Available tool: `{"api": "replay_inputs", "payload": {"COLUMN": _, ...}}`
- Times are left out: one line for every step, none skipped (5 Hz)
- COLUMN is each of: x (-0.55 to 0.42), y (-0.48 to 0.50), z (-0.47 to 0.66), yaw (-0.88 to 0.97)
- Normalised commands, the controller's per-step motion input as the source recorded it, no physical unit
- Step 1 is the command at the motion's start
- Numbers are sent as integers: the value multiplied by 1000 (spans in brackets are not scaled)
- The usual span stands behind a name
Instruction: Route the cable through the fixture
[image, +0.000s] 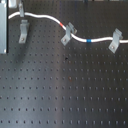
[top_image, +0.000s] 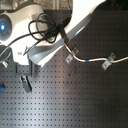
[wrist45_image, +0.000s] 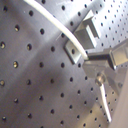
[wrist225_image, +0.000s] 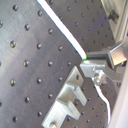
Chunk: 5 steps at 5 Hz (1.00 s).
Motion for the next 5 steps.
{"api": "replay_inputs", "payload": {"x": 4, "y": 17, "z": 0, "yaw": 0}}
{"api": "replay_inputs", "payload": {"x": 0, "y": 182, "z": -53, "yaw": 0}}
{"api": "replay_inputs", "payload": {"x": 1, "y": 426, "z": 0, "yaw": 0}}
{"api": "replay_inputs", "payload": {"x": -7, "y": 373, "z": -1, "yaw": 126}}
{"api": "replay_inputs", "payload": {"x": 7, "y": 341, "z": -1, "yaw": 357}}
